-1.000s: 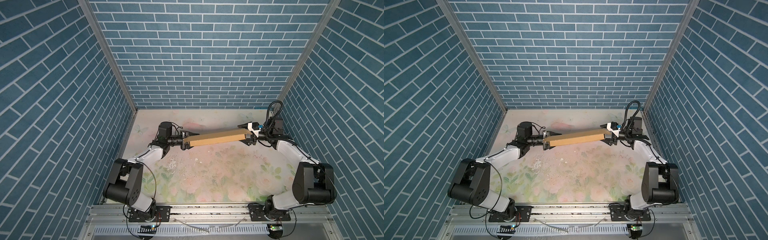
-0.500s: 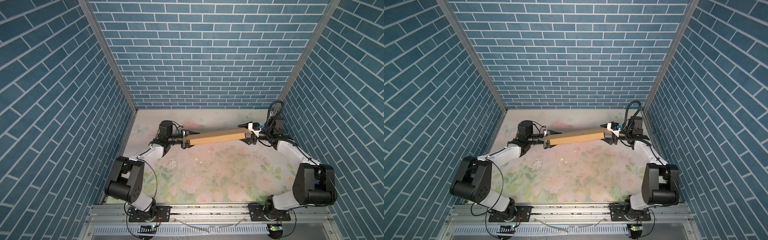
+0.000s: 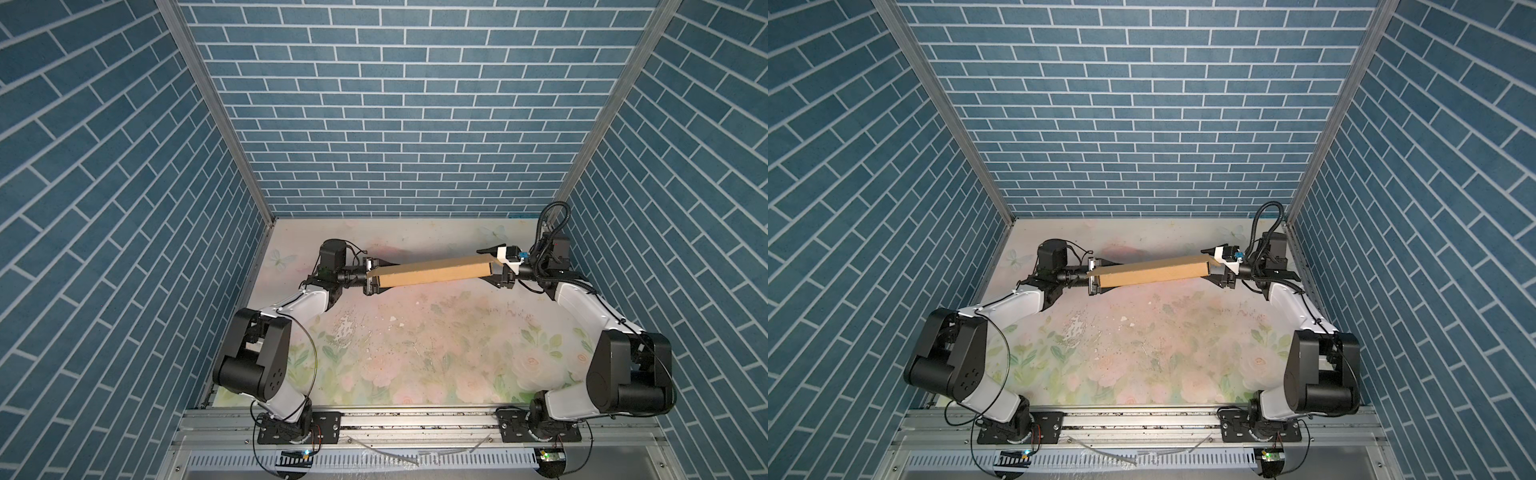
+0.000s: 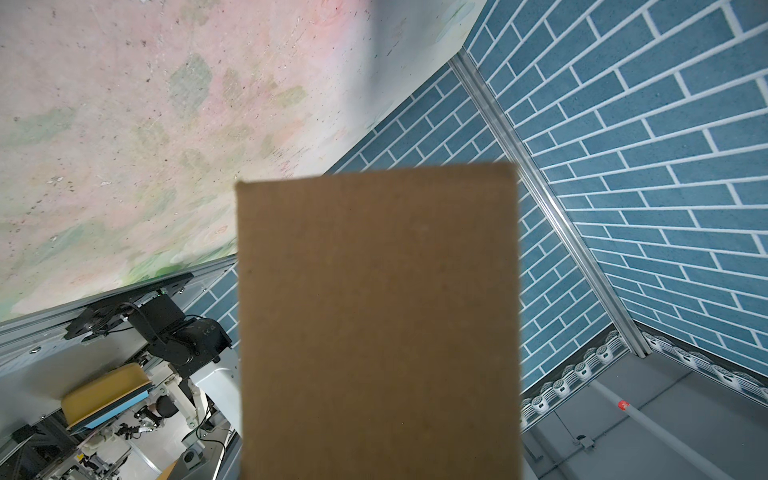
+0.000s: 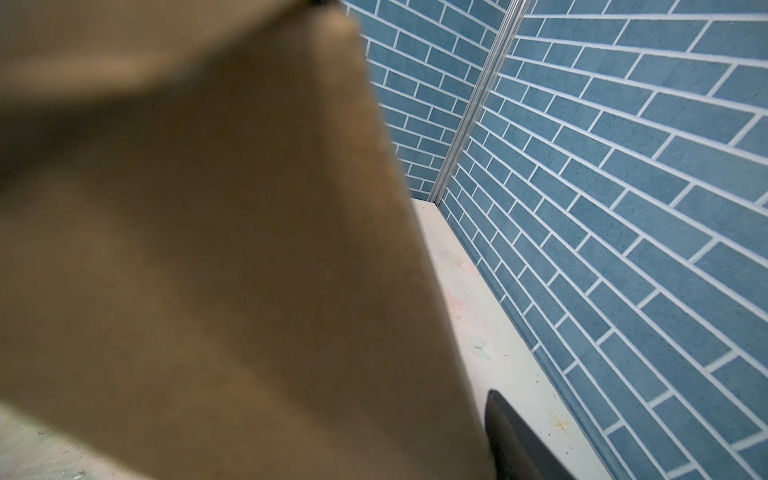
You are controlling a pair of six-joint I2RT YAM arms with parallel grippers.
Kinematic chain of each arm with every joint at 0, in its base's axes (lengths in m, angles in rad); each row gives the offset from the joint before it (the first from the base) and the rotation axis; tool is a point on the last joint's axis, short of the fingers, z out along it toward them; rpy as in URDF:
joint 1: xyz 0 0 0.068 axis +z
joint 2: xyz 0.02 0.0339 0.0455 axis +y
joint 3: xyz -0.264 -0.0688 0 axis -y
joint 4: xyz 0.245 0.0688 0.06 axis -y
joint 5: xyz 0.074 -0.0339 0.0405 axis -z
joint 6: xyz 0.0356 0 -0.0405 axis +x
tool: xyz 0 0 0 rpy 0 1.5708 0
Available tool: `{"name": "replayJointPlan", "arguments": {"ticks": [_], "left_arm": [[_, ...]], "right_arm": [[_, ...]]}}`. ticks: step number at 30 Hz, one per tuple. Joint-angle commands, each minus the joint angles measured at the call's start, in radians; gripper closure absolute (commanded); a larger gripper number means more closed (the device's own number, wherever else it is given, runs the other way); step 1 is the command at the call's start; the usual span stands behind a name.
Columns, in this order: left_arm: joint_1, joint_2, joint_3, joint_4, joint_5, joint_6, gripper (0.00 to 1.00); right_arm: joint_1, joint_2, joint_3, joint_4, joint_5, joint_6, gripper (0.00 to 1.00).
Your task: Fold the paper box
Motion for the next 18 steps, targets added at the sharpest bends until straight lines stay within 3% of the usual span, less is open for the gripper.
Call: {"name": "replayJointPlan", "arguments": {"ticks": [1,18], "left_arm": [[-0.056,0.010,0.037,0.075,0.045,0.036,0.48],[-0.011,-0.085,-0.012,0.077,0.012,0.046,0.35]], "right_arm": [[0.043,-0.030,-0.024,-0.071,-0.067,-0.032,0.37],[0.021,-0.064,-0.045,-0.061,-0.034,-0.048,0.40]]}}
